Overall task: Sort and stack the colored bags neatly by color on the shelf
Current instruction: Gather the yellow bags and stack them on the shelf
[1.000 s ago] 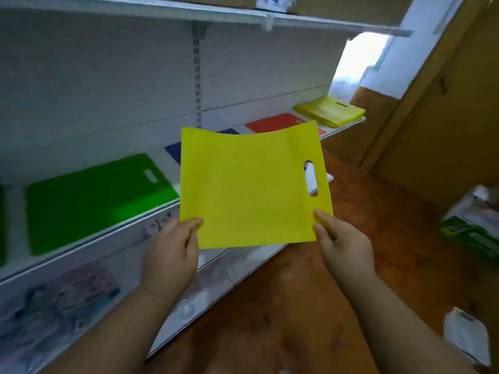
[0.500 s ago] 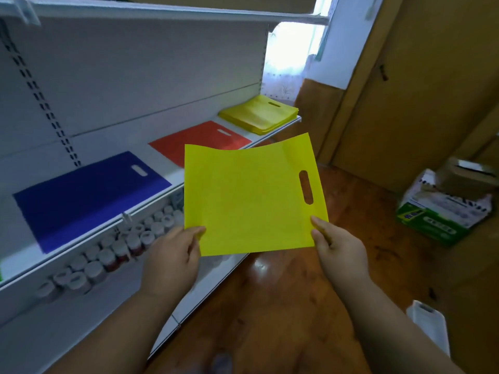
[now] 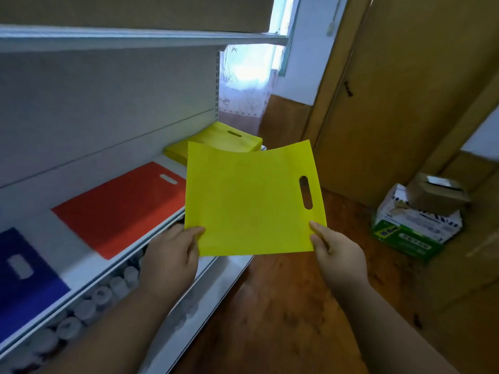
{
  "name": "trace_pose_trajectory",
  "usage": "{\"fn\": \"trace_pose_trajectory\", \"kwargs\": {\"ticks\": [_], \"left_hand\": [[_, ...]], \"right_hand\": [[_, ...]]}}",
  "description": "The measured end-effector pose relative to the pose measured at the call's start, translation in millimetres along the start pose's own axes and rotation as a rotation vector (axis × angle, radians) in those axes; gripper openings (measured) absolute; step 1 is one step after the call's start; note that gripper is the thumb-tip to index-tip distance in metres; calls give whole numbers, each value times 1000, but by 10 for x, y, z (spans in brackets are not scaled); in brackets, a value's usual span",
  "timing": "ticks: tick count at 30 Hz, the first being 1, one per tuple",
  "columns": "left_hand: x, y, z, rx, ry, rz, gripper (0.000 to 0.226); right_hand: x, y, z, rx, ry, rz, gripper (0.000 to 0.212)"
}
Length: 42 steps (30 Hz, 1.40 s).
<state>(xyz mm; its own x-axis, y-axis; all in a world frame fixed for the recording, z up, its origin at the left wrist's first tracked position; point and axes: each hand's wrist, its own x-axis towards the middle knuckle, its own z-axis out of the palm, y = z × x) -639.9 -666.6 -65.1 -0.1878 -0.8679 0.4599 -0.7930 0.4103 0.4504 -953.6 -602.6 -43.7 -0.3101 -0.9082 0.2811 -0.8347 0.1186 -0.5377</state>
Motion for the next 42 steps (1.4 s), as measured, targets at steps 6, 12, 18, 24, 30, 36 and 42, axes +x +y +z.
{"fn": "trace_pose_trajectory", "kwargs": {"ticks": [6, 12, 18, 24, 30, 36, 42], "left_hand": [[561, -46, 632, 34, 18, -110, 45], [1122, 62, 1016, 149, 93, -326, 33], [1617, 67, 1146, 259, 127, -456, 33], [2163, -187, 1166, 350, 74, -558, 27], [2662, -241, 1416, 407, 7, -693, 35], [3091, -305, 1682, 465, -51, -863, 32], [3229, -290, 2007, 579, -115, -933, 28]], "right_hand": [[1029, 406, 386, -39, -52, -94, 35], [2349, 522, 816, -24, -231, -258, 34], [3328, 363, 1137, -7, -309, -384, 34], [4121, 117, 1500, -7, -313, -421, 28], [4800, 41, 1689, -65, -301, -506, 28], [5424, 1, 1999, -173, -454, -594, 31], [5746, 8, 2203, -283, -560, -652, 28]]}}
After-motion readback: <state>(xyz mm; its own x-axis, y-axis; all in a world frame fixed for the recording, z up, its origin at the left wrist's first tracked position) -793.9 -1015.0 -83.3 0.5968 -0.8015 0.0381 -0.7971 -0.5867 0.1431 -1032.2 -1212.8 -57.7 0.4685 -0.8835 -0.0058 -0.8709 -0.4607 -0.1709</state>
